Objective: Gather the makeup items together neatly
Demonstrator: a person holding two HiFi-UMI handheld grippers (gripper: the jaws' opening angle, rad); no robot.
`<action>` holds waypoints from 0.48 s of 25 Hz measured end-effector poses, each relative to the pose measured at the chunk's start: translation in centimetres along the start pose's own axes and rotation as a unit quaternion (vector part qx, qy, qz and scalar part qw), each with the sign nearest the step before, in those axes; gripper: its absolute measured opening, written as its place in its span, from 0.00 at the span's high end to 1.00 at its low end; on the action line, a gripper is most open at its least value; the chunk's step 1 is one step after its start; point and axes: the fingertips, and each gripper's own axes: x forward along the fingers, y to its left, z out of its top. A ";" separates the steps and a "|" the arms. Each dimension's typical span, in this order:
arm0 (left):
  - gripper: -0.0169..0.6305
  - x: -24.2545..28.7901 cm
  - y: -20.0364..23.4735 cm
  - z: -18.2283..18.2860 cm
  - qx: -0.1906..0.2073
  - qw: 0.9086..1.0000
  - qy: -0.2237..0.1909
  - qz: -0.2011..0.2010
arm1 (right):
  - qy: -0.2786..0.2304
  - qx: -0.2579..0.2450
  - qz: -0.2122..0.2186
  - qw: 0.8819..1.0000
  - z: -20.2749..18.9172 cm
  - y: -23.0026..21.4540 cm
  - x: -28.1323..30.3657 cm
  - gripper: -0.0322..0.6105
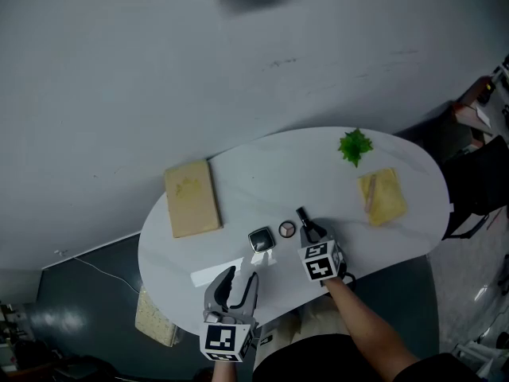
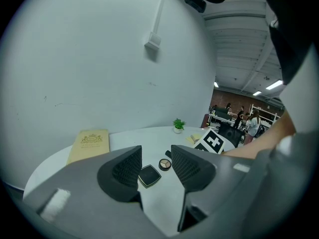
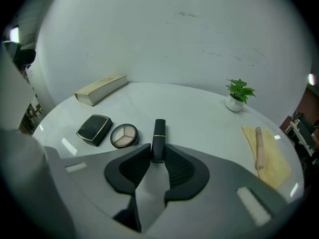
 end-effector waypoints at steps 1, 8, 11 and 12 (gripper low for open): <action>0.69 0.0 0.0 0.0 -0.001 1.000 0.000 0.001 | 0.002 0.003 0.003 1.000 -0.1 0.1 0.0 0.80; 0.69 -0.2 0.0 -0.2 -0.007 1.000 -0.001 0.014 | -0.009 0.012 0.028 0.999 0.3 0.2 -0.9 0.79; 0.69 -0.2 -0.3 -0.1 -0.008 1.000 -0.002 0.019 | -0.020 0.011 0.030 0.999 0.6 -0.6 -2.0 0.79; 0.69 -0.1 -0.5 0.0 -0.007 1.000 -0.003 0.020 | -0.022 0.011 0.030 0.999 0.7 -1.0 -2.4 0.79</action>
